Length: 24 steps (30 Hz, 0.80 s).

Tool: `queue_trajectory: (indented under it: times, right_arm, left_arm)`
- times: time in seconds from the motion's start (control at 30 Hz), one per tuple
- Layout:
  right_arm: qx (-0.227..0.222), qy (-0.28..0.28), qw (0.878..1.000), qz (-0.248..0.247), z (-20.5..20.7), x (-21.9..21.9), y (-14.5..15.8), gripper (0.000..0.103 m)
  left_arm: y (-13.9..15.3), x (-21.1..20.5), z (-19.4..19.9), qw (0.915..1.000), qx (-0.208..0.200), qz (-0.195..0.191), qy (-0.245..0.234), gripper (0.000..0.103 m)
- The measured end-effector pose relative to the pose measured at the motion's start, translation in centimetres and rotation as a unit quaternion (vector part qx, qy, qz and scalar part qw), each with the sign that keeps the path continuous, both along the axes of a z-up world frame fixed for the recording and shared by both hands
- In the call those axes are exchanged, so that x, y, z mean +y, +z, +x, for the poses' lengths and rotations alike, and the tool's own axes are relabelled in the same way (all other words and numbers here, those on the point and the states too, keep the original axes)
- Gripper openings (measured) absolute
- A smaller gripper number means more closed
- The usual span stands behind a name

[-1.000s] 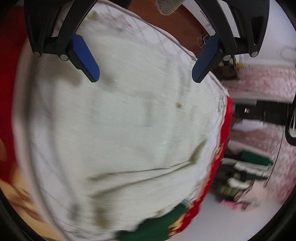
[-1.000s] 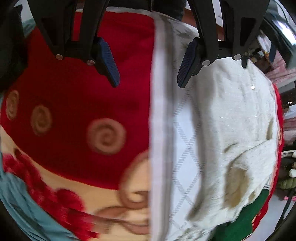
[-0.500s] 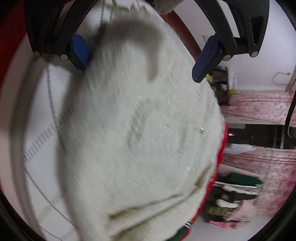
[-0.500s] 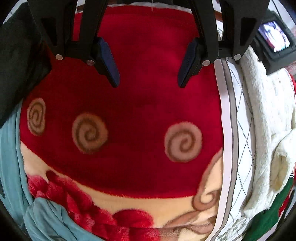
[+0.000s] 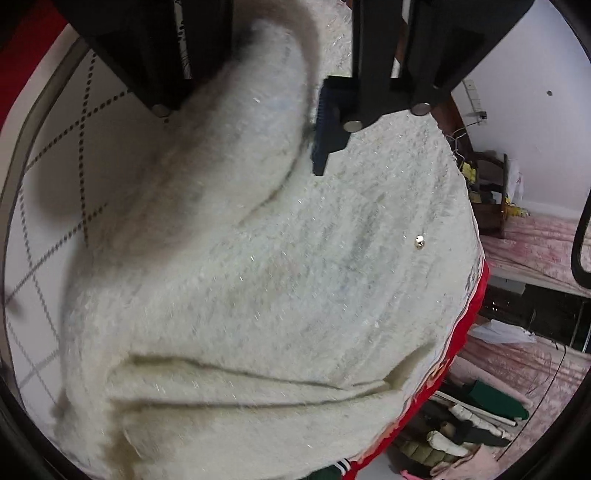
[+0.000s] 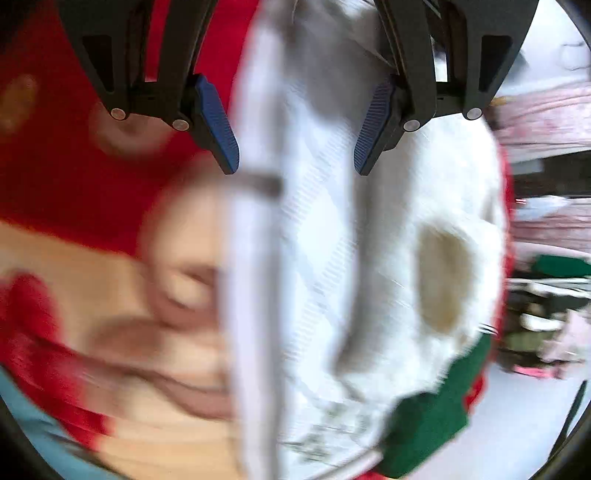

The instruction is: Fold large clothes

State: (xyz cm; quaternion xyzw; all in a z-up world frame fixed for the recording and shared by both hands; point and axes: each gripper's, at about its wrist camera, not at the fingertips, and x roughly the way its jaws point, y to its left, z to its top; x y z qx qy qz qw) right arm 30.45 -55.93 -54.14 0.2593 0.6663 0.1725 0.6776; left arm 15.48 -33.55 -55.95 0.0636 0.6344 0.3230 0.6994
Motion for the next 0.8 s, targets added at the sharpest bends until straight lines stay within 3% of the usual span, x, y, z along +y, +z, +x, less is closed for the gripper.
queue_trajectory:
  times: [0.07,0.13,0.3,0.37,0.4,0.43,0.6,0.7,0.8]
  right_arm:
    - [-0.009,-0.012,0.998,0.064,0.6,1.9,-0.9,0.067]
    - [-0.010,-0.024,0.993,0.113,1.8,3.9,-1.8,0.085]
    - [0.046,-0.074,0.976,0.199,3.0,7.1,-6.2,0.084]
    - [0.049,-0.102,0.969,0.221,2.8,9.2,-7.9,0.062]
    - [0.053,-0.111,0.968,0.218,3.0,9.9,-8.4,0.032]
    - [0.059,-0.125,0.967,0.213,2.8,10.8,-8.7,0.015]
    - [0.053,-0.163,0.961,0.216,1.3,11.3,-6.9,0.011]
    - [0.045,-0.170,0.962,0.208,0.5,11.7,-3.6,0.010]
    - [0.021,-0.151,0.971,0.185,0.3,13.1,1.5,0.010]
  left_arm:
    - [0.5,-0.1,0.3,0.9999,-0.010,0.005,0.004,0.016]
    - [1.1,-0.1,0.7,0.9998,-0.017,0.008,0.011,0.015]
    - [1.4,0.7,1.5,0.9998,-0.014,0.006,0.016,0.015]
    - [1.7,1.0,1.7,0.9997,-0.016,0.001,0.016,0.015]
    - [1.9,1.4,1.7,0.9997,-0.018,0.000,0.014,0.015]
    - [2.2,1.6,1.8,0.9997,-0.021,-0.003,0.012,0.015]
    - [4.4,3.7,1.7,0.9988,-0.041,-0.025,0.009,0.014]
    - [6.9,6.1,1.5,0.9966,-0.060,-0.056,0.008,0.014]
    - [9.5,9.1,1.5,0.9936,-0.078,-0.082,0.001,0.014]
